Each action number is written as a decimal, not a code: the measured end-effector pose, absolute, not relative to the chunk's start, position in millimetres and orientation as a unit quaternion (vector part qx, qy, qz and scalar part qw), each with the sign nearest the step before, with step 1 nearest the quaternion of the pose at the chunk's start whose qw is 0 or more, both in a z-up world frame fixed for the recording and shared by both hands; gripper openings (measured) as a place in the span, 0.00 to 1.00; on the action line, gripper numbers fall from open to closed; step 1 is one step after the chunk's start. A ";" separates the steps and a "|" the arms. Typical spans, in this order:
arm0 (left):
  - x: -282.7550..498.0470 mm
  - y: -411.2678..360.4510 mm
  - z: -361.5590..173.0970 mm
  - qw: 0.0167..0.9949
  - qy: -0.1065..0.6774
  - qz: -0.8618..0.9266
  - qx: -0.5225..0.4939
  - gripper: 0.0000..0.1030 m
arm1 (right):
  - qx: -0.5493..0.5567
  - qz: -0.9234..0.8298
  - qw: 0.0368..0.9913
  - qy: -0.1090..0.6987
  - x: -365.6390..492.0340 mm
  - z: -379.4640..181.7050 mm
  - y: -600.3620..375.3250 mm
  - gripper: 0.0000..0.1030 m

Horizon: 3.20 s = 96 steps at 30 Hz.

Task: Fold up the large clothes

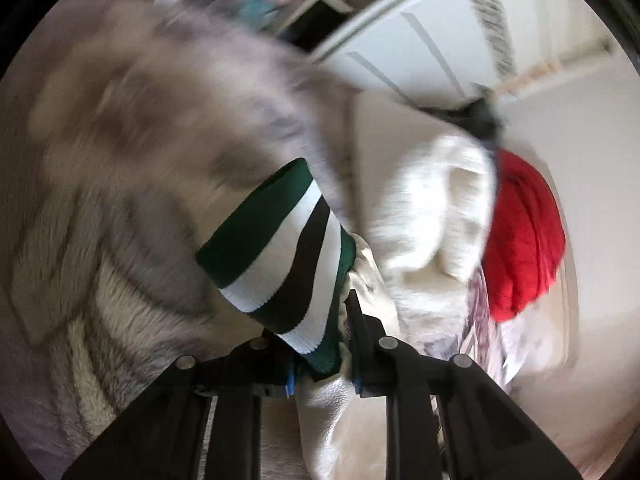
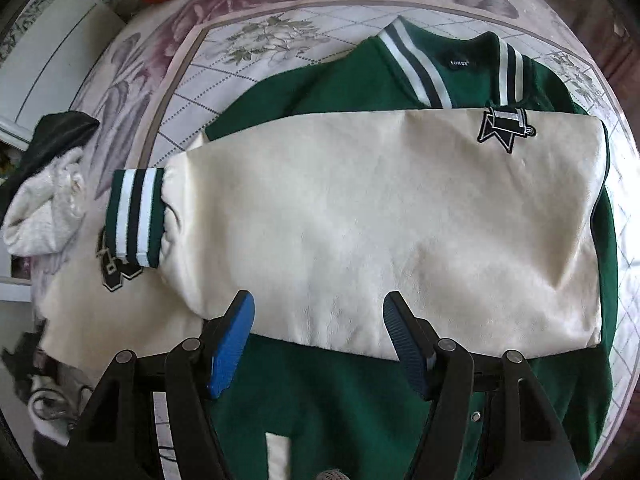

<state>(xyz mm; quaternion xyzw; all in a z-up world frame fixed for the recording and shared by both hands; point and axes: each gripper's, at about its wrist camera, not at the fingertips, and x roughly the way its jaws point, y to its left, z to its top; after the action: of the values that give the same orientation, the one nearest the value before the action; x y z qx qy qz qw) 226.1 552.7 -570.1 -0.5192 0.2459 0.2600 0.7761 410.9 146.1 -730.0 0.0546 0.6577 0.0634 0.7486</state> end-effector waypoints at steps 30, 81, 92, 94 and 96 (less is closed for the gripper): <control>438.3 59.2 -365.9 0.923 0.345 -0.105 -0.133 0.13 | 0.152 -0.073 0.741 0.650 354.7 -715.6 -53.2 0.67; 256.1 80.2 -615.9 0.743 0.654 0.121 -0.080 1.00 | 0.242 -0.082 0.602 0.757 247.9 -801.5 -258.2 0.35; 256.0 76.2 -611.8 0.774 0.615 0.127 -0.084 1.00 | 0.020 0.055 0.704 0.707 307.7 -770.2 -172.6 0.56; 252.9 75.8 -611.4 0.780 0.608 0.123 -0.083 1.00 | -0.005 0.074 0.704 0.706 321.9 -777.7 -163.0 0.16; 249.3 79.6 -612.3 0.786 0.601 0.119 -0.083 1.00 | 0.089 0.060 0.708 0.698 331.4 -773.8 -188.6 0.10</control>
<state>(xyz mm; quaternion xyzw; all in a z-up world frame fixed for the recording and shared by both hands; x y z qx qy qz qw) 249.3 79.6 -612.3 -0.0832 0.6008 0.1194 0.7861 331.4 -188.6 -773.8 0.0892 0.6981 0.0596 0.7080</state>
